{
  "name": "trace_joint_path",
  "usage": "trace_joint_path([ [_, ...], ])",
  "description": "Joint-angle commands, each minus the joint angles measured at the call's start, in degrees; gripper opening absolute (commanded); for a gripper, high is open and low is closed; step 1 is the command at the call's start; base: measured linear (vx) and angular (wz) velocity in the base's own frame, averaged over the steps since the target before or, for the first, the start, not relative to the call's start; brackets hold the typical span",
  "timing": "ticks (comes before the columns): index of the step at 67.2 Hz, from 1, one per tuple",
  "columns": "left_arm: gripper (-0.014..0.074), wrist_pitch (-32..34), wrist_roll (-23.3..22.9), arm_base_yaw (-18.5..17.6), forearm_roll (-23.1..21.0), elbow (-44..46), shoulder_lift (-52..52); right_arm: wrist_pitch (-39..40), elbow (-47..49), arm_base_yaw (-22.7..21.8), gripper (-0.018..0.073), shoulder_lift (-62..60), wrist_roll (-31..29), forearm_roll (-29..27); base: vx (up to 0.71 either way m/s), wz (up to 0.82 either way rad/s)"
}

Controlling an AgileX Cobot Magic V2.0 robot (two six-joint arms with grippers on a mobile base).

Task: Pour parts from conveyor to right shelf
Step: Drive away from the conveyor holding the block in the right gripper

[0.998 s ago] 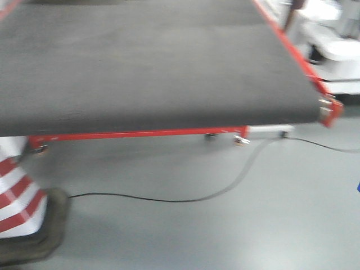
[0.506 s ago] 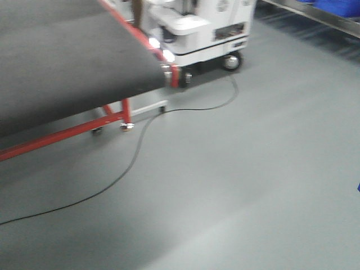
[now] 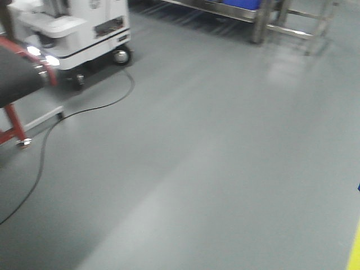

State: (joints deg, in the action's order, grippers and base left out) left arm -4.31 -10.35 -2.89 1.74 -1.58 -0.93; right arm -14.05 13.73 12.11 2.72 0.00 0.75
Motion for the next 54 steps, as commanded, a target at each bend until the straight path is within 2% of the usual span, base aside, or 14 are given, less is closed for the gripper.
trace_joint_path([
  [1,-0.0006,4.31,-0.25,-0.16,-0.49,-1.23,-0.47,4.64,1.62,-0.02,-0.0004,0.7,-0.5,0.13,-0.18,-0.72],
  [28,-0.0006,4.31,-0.25,-0.16,-0.49,-1.23,-0.47,4.64,1.62,-0.02,-0.0004,0.7,-0.5,0.13,-0.13,-0.74],
  [54,-0.0006,4.31,-0.25,-0.16,-0.49,-1.23,-0.47,4.65,1.62,-0.07,-0.0004,0.7,-0.5,0.13,0.0,-0.85],
])
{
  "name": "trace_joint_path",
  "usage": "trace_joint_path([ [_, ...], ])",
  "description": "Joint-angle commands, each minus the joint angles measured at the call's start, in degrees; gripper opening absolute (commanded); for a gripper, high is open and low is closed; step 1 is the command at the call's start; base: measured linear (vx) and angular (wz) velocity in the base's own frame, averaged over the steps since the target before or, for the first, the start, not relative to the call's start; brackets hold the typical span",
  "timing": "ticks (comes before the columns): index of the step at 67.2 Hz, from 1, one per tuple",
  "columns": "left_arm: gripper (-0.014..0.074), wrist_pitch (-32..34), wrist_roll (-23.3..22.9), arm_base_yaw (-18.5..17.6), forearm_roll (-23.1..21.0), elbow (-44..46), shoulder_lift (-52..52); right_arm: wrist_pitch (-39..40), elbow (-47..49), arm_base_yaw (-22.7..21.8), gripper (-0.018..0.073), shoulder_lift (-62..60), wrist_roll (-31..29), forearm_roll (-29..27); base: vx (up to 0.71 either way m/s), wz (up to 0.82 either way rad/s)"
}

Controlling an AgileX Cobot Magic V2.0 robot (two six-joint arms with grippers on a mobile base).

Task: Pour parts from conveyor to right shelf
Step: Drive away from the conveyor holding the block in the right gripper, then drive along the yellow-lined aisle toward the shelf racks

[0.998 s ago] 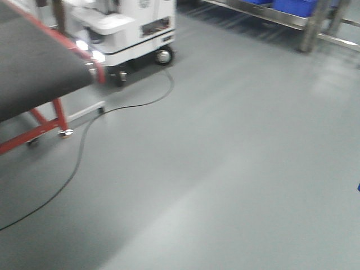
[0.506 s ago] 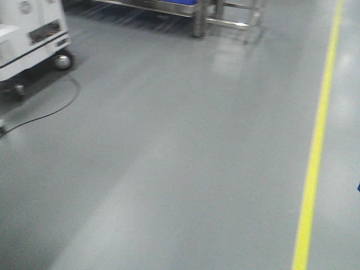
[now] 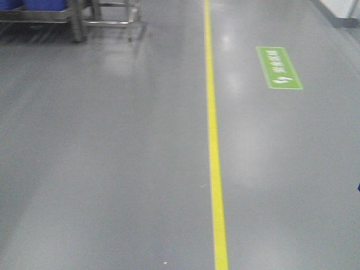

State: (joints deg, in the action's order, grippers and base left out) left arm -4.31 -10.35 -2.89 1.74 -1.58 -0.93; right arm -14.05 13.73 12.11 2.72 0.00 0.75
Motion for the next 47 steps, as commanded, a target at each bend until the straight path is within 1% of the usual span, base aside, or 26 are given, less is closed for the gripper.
trace_joint_path([
  [1,-0.0006,4.31,-0.25,-0.16,-0.49,-1.23,-0.47,4.65,1.62,-0.07,-0.0004,0.7,-0.5,0.13,0.07,-0.71],
  [12,-0.0006,4.31,-0.25,-0.16,-0.49,-1.23,-0.47,4.45,1.62,-0.07,-0.0004,0.7,-0.5,0.13,0.1,-0.59],
  [24,-0.0006,4.31,-0.25,-0.16,-0.49,-1.23,-0.47,4.45,1.62,-0.07,-0.0004,0.7,-0.5,0.13,0.17,-0.4],
  [36,-0.0006,4.31,-0.25,-0.16,-0.49,-1.23,-0.47,4.45,1.62,-0.07,-0.0004,0.7,-0.5,0.13,0.24,-0.27],
  [47,-0.0006,4.31,-0.25,-0.16,-0.49,-1.23,-0.47,4.45,1.62,-0.07,-0.0004,0.7,-0.5,0.13,0.34,-0.1],
])
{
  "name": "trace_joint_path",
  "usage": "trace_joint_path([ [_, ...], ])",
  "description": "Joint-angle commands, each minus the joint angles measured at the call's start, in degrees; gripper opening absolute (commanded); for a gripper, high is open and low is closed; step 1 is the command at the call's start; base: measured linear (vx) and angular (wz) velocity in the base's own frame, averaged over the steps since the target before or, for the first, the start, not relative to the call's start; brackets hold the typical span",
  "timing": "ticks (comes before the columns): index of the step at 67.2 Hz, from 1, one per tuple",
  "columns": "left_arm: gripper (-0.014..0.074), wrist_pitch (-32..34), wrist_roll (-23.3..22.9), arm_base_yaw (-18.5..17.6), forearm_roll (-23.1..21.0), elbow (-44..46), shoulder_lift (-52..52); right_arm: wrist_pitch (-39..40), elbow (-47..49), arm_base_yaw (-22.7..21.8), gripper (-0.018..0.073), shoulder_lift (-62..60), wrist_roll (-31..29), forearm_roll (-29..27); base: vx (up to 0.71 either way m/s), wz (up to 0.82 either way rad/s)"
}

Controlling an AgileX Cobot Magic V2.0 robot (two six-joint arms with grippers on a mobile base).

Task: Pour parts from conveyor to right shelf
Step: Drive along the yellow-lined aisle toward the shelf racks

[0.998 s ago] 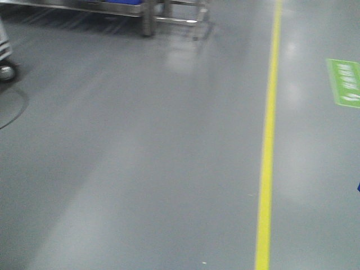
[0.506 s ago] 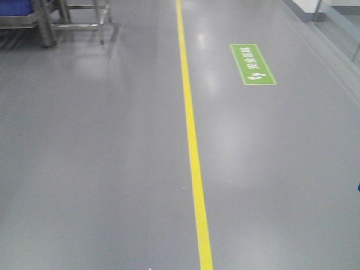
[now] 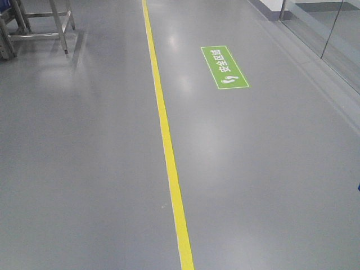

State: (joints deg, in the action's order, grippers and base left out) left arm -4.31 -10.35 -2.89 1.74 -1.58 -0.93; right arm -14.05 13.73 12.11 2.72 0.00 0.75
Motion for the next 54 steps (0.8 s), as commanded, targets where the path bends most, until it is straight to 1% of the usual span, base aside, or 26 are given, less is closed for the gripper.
trace_joint_path([
  [1,-0.0006,4.31,-0.25,-0.16,-0.49,-1.23,-0.47,4.45,1.62,-0.07,-0.0004,0.7,-0.5,0.13,0.39,0.0],
  [23,-0.0006,4.31,-0.25,-0.16,-0.49,-1.23,-0.47,4.45,1.62,-0.07,-0.0004,0.7,-0.5,0.13,0.48,0.15],
  [37,-0.0006,4.31,-0.25,-0.16,-0.49,-1.23,-0.47,4.46,1.62,-0.01,-0.0004,0.7,-0.5,0.13,0.57,0.2],
  [54,-0.0006,4.31,-0.25,-0.16,-0.49,-1.23,-0.47,4.46,1.62,-0.01,-0.0004,0.7,-0.5,0.13,0.62,0.06],
])
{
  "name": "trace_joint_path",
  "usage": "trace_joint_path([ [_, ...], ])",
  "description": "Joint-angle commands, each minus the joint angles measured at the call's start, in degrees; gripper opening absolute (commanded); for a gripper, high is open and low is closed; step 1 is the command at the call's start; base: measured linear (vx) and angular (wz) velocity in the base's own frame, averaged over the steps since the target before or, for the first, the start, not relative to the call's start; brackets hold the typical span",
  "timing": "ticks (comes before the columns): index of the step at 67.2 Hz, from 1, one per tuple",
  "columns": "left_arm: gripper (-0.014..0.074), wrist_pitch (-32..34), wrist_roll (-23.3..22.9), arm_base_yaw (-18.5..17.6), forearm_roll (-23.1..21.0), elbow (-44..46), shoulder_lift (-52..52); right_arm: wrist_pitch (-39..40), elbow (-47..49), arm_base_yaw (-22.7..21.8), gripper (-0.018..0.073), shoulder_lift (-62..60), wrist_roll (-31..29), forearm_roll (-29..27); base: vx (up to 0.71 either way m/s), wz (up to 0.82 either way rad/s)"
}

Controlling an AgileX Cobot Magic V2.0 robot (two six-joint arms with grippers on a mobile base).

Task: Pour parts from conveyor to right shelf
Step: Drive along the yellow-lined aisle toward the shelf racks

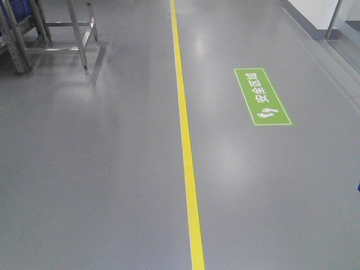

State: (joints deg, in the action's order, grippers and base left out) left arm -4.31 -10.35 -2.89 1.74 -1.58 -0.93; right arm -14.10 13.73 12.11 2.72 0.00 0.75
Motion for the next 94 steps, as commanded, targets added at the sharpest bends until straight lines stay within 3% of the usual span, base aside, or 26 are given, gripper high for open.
trace_joint_path([
  [1,-0.0006,4.31,-0.25,-0.16,-0.49,-1.23,-0.47,4.51,1.62,-0.01,-0.0004,0.7,-0.5,0.13,0.66,0.02],
  [94,-0.0006,4.31,-0.25,-0.16,-0.49,-1.23,-0.47,4.43,1.62,-0.01,-0.0004,0.7,-0.5,0.13,0.75,0.04],
])
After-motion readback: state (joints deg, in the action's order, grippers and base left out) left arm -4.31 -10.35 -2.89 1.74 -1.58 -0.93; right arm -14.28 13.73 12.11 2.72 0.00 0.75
